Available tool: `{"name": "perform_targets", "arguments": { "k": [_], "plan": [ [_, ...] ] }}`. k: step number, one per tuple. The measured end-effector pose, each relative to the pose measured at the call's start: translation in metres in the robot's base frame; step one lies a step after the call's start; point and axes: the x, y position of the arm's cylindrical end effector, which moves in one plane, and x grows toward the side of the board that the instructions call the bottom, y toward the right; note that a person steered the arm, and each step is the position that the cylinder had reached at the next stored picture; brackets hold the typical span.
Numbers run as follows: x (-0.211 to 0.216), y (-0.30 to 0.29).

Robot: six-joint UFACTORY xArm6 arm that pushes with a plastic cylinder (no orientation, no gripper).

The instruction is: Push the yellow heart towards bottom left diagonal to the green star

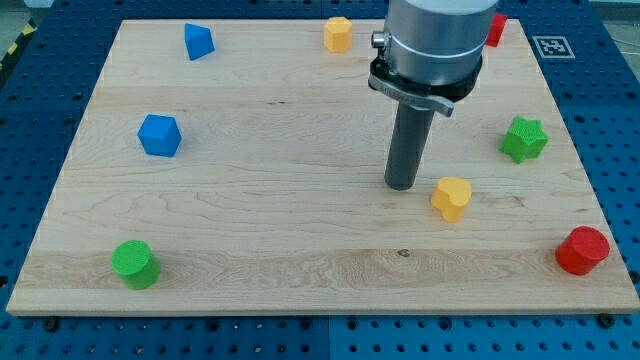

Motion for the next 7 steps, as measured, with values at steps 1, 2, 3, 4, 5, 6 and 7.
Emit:
{"name": "perform_targets", "arguments": {
  "k": [1,2,3,4,5,6,7],
  "plan": [
    [0.000,0.007],
    [0.000,0.007],
    [0.008,0.007],
    [0.026,-0.008],
    [0.023,0.019],
    [0.018,0.043],
    [0.018,0.057]
  ]
}}
